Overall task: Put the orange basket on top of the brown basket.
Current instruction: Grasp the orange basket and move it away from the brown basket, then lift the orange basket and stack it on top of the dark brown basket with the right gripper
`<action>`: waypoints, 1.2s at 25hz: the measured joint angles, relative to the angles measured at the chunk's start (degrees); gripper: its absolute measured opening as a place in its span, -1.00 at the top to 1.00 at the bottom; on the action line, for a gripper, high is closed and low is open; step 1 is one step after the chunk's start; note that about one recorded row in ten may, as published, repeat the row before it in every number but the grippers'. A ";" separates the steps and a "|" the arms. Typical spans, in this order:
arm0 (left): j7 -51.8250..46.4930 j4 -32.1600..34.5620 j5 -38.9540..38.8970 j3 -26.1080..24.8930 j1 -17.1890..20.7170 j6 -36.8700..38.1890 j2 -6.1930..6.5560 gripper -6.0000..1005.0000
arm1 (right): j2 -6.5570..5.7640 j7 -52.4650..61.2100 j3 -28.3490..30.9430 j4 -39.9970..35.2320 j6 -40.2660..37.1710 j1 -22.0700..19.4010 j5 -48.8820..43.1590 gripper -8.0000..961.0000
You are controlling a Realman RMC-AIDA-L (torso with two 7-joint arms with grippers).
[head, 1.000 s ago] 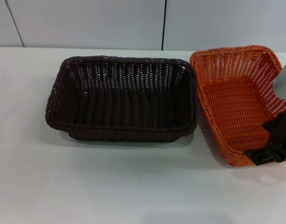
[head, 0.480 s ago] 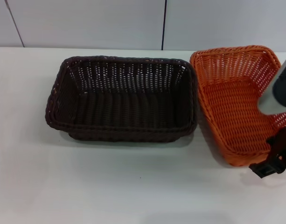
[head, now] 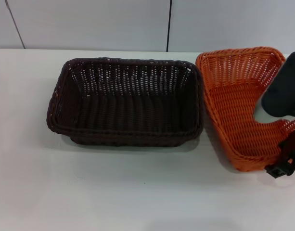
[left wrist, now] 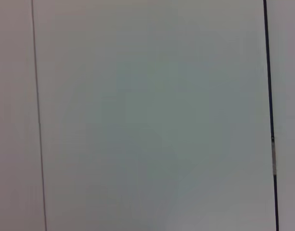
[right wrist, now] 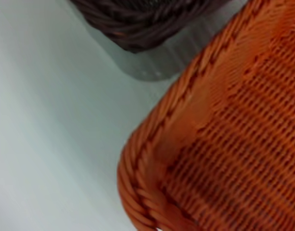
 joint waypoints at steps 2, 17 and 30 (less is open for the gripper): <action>0.00 0.25 0.00 -0.02 -0.07 -0.01 0.00 -0.62 | 0.00 0.20 -0.14 -1.31 0.00 0.72 -0.26 -0.37; -0.11 2.30 0.00 -1.37 -0.36 -0.01 0.00 -0.62 | -0.09 7.97 1.98 1.36 -2.64 3.05 -1.63 0.44; -0.42 2.45 0.39 -0.93 0.00 0.03 -0.17 -0.62 | -0.23 10.33 1.69 14.83 -0.17 9.14 -1.63 0.61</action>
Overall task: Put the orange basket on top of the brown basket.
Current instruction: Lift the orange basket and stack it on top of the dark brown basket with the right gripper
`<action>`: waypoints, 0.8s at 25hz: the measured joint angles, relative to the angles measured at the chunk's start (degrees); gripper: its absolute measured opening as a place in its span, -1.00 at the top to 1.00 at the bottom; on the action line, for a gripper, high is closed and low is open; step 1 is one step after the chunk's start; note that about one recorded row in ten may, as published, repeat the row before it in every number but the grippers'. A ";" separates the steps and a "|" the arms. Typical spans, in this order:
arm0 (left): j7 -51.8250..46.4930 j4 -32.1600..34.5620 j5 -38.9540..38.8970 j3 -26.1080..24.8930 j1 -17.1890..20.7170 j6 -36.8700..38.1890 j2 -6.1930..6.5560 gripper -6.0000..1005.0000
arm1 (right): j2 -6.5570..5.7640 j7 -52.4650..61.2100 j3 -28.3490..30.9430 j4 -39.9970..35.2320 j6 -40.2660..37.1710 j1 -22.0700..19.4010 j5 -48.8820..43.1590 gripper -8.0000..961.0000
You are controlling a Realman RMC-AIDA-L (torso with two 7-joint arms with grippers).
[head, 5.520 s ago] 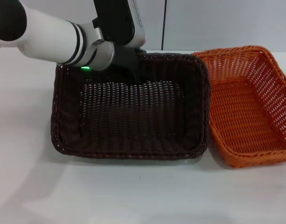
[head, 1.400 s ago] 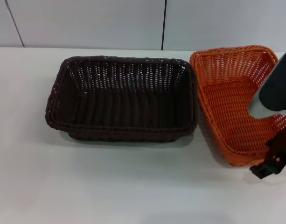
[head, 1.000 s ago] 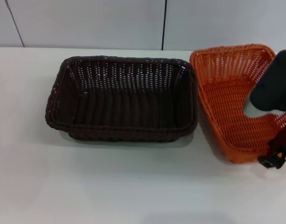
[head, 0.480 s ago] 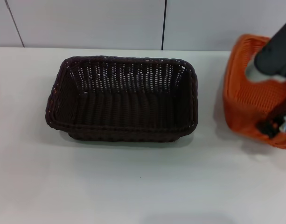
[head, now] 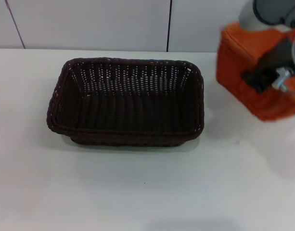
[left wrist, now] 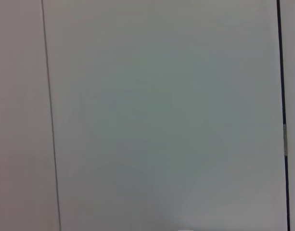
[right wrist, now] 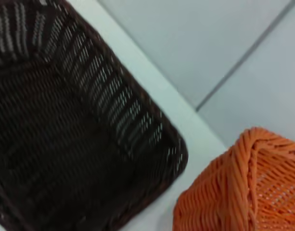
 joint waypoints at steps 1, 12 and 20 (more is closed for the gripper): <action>-0.28 0.00 0.04 0.05 0.05 0.00 0.00 -0.62 | -0.06 -2.41 -0.07 0.82 -0.31 1.24 0.00 0.61; -3.56 0.71 0.13 1.68 0.76 -0.02 -0.18 -0.62 | -0.01 -31.02 -10.79 3.08 -2.33 4.26 -0.01 0.61; -5.52 0.66 0.13 2.27 1.41 -0.05 -0.28 -0.62 | -0.88 -50.16 -13.68 5.32 -3.72 2.40 -0.04 0.61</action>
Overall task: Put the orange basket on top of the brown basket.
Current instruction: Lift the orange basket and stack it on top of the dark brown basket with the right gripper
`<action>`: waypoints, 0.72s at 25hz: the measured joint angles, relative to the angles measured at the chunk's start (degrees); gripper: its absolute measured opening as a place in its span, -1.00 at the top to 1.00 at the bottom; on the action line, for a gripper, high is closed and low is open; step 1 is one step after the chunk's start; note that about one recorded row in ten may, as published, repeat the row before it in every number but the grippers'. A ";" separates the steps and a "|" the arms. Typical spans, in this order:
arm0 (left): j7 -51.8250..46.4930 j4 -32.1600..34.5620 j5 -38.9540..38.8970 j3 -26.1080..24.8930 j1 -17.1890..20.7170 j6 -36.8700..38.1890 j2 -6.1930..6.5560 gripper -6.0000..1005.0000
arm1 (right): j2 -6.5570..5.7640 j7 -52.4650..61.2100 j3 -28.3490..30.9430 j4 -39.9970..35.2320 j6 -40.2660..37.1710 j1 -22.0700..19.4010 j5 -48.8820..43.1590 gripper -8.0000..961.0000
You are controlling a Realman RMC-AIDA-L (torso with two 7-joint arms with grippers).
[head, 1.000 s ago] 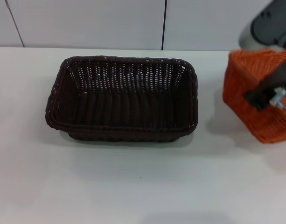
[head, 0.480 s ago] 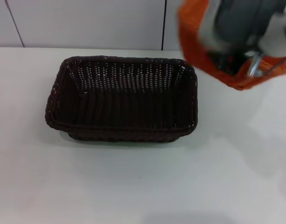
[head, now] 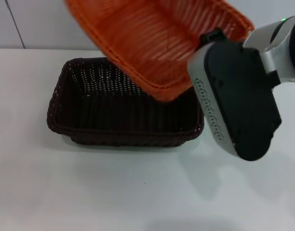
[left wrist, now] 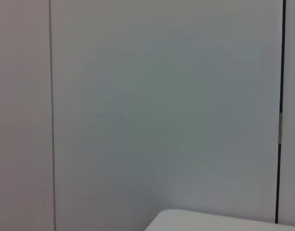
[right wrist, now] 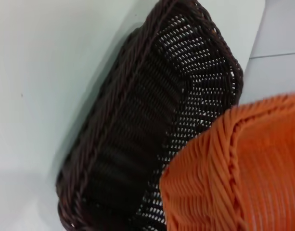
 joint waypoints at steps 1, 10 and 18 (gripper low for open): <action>-0.01 -0.04 -0.02 0.04 0.15 0.00 -0.06 -0.62 | -1.22 -0.74 -1.43 -0.15 -0.30 0.22 0.01 0.61; -1.16 -0.49 -0.35 0.07 0.06 -3.32 -0.18 -0.62 | -5.71 -2.43 -10.03 -2.28 -3.00 1.03 0.02 0.61; -3.92 -0.68 -0.10 1.00 0.33 -3.47 -0.17 -0.62 | -9.02 -4.17 -12.77 -8.01 -9.20 0.98 0.02 0.61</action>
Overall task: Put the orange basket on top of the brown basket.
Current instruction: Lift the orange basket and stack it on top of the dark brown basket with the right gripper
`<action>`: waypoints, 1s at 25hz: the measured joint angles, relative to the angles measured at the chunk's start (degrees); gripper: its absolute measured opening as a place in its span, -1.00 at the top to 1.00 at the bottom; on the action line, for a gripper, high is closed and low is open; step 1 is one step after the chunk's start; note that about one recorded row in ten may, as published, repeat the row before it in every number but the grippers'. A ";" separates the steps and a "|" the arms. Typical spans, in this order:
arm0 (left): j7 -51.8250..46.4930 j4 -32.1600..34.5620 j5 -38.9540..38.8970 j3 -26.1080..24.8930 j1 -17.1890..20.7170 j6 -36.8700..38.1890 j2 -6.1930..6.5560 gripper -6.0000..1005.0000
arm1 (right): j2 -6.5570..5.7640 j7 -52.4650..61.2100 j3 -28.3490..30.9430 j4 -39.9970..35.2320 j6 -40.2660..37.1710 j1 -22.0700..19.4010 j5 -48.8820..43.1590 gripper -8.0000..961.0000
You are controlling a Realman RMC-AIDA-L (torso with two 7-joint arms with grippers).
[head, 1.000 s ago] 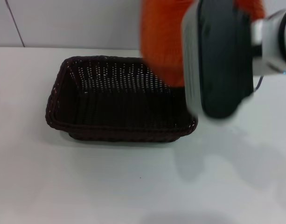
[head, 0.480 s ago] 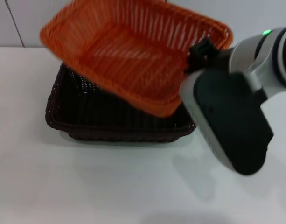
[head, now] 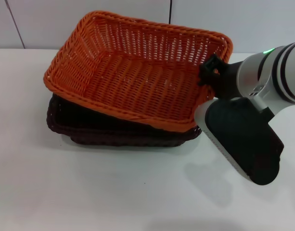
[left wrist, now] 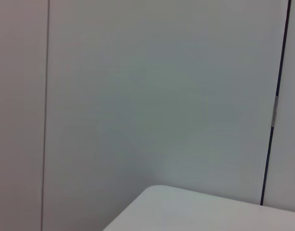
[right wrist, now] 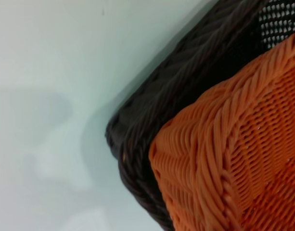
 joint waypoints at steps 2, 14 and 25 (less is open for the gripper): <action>-0.48 -0.02 -0.14 0.97 0.03 -0.03 0.00 -0.62 | -0.83 -0.10 -0.71 -1.10 -0.81 0.56 0.00 0.61; -2.86 -0.04 -0.34 2.93 0.03 -0.04 -0.26 -0.62 | -5.05 0.28 -5.42 -7.63 -8.60 3.72 0.08 0.63; -4.99 0.00 -0.33 3.56 0.29 -0.09 -0.33 -0.62 | -4.97 0.97 -9.15 -10.80 -13.38 5.31 0.43 0.65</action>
